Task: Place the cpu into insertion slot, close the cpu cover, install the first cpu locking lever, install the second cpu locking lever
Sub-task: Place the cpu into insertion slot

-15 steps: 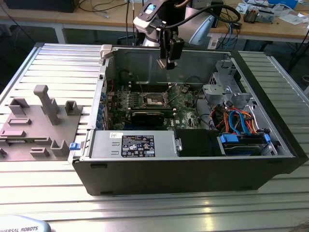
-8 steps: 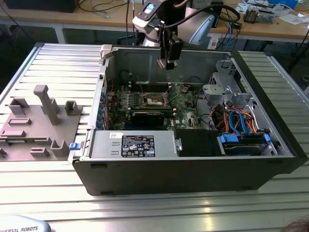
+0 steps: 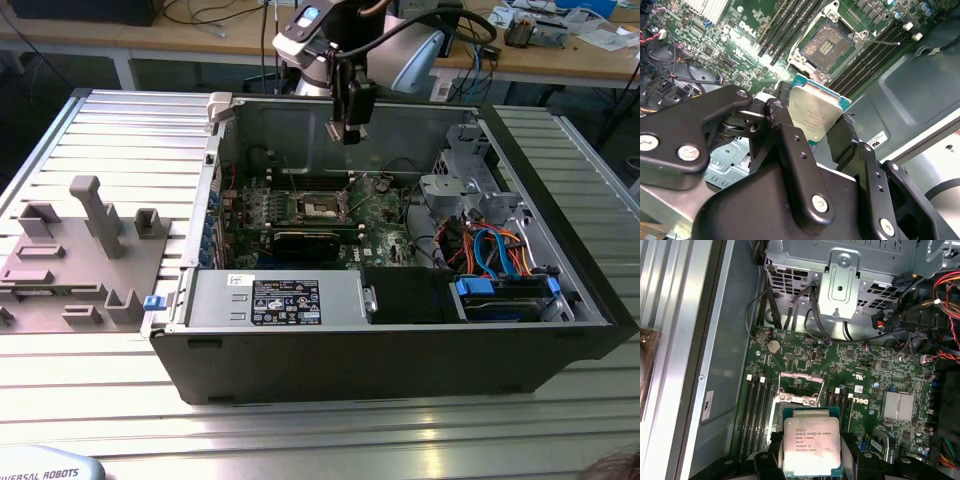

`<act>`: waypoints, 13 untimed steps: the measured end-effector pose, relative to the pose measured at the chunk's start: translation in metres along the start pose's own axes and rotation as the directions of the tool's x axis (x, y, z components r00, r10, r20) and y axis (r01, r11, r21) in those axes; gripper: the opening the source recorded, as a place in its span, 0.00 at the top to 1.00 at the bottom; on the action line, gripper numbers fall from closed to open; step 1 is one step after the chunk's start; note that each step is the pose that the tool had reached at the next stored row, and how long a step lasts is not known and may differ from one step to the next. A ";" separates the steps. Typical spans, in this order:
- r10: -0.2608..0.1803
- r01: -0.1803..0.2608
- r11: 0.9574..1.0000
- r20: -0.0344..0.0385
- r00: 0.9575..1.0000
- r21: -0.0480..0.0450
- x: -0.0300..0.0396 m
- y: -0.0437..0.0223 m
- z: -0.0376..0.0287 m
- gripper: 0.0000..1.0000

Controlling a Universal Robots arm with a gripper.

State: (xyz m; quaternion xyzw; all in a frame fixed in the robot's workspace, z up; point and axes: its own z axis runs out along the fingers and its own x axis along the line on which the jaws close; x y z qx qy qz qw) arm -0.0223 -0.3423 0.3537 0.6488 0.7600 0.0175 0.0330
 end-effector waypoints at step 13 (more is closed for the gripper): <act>0.042 -0.042 0.999 0.003 0.999 0.001 0.0000 0.0000 0.0000 0.46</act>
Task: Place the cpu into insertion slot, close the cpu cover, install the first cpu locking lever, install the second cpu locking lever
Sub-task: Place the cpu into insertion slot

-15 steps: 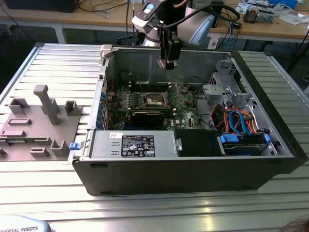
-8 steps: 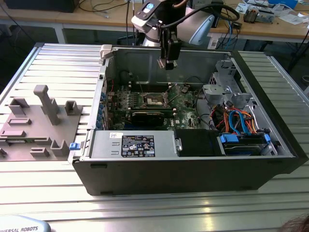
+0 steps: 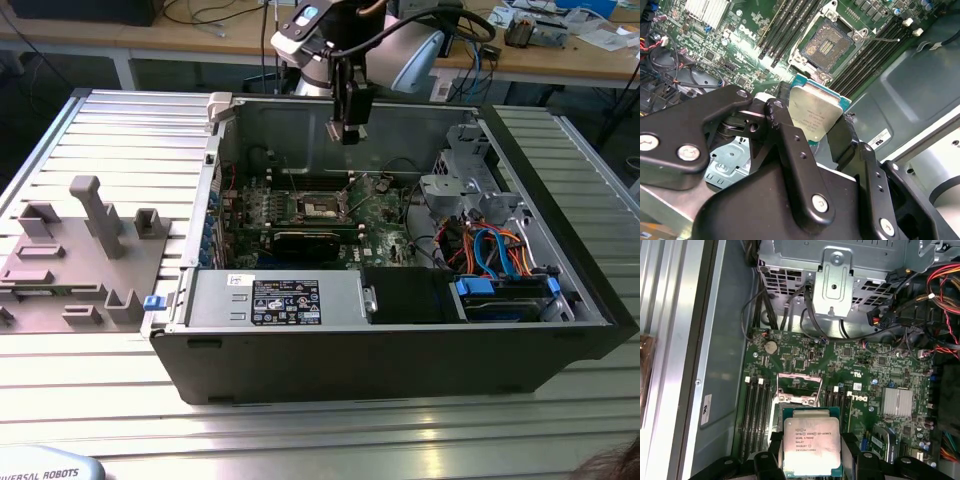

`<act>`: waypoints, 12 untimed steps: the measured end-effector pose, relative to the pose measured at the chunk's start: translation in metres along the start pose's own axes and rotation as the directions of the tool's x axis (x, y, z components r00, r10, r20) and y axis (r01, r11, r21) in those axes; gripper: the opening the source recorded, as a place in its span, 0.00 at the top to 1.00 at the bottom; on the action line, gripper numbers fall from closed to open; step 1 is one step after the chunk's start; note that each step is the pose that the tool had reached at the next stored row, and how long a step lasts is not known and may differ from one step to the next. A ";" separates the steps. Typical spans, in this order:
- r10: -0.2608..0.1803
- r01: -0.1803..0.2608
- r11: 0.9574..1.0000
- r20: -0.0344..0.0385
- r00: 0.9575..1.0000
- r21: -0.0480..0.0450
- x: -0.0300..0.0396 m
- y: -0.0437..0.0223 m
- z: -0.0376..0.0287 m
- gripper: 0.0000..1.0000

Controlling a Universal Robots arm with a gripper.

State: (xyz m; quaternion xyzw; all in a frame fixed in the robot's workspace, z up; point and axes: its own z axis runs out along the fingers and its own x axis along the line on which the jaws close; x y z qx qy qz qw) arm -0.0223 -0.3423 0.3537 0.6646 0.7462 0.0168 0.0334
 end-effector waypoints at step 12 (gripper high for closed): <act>0.035 -0.035 0.999 0.002 0.999 0.001 0.0000 0.0000 0.0000 0.46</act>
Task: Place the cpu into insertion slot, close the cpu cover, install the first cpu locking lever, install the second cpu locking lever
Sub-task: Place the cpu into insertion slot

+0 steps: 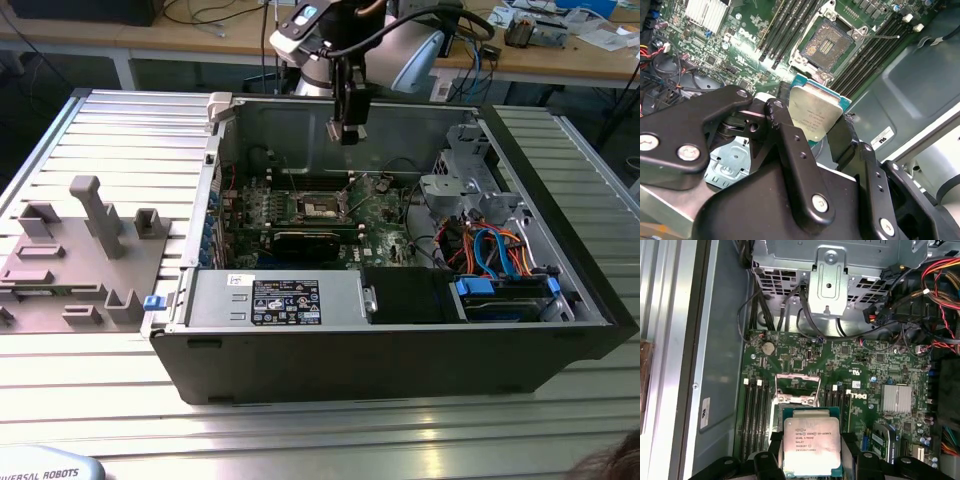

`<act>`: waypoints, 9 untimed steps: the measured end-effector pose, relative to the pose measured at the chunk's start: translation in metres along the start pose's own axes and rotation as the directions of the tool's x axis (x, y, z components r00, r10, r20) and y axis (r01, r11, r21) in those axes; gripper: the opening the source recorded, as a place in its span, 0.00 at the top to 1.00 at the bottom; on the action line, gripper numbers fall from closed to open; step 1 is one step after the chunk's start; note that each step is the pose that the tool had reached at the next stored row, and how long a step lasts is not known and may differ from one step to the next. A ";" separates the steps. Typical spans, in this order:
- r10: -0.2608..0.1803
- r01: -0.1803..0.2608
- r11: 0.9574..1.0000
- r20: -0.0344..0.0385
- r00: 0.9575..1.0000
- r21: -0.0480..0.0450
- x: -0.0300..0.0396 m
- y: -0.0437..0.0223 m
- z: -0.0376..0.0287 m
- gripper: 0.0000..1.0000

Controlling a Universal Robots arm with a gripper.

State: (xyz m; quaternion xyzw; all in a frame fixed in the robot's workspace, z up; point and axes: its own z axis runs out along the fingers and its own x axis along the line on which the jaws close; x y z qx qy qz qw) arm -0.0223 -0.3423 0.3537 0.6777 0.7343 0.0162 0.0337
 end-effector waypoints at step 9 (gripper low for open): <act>0.042 -0.042 0.999 0.003 0.999 0.001 0.0000 0.0000 0.0000 0.46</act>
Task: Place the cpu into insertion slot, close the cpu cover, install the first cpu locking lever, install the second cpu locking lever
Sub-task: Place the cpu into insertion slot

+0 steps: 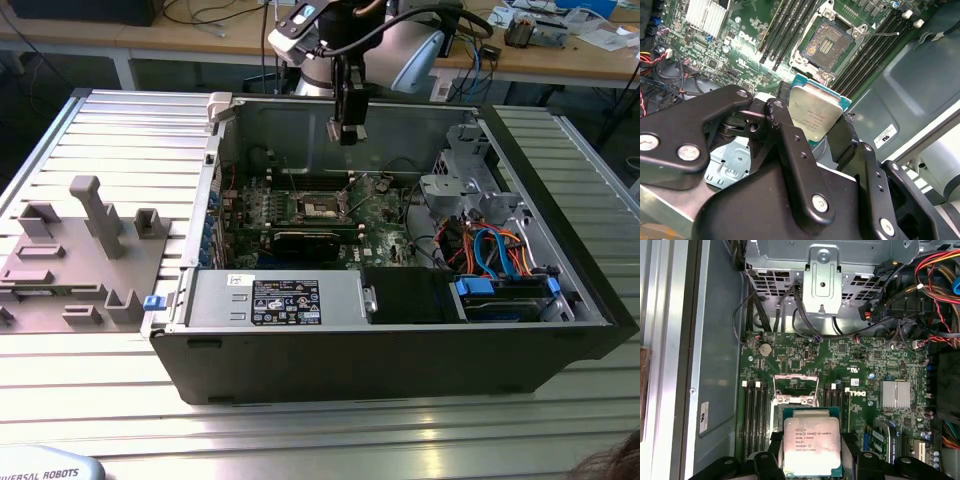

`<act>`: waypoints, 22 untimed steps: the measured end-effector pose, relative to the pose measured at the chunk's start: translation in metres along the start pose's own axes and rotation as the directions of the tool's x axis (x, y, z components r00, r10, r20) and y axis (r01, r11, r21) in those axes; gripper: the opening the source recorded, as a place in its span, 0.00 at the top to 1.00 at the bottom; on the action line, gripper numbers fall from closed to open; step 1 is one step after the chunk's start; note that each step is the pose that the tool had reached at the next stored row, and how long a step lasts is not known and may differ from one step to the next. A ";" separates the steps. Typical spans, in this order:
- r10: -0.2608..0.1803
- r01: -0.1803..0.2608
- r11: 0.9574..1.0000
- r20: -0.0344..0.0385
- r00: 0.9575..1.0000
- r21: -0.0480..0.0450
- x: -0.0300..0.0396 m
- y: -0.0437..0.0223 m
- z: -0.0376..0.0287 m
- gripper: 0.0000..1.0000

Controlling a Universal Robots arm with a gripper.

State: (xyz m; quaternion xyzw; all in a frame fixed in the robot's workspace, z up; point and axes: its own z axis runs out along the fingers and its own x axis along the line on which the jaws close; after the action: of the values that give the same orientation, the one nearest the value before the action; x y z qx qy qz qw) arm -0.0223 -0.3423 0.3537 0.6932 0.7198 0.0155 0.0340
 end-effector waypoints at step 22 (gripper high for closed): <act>0.060 -0.060 0.998 0.004 0.998 0.002 0.0000 0.0000 0.0000 0.46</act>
State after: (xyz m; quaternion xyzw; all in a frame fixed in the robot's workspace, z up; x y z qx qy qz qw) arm -0.0223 -0.3423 0.3537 0.7146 0.6986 0.0145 0.0344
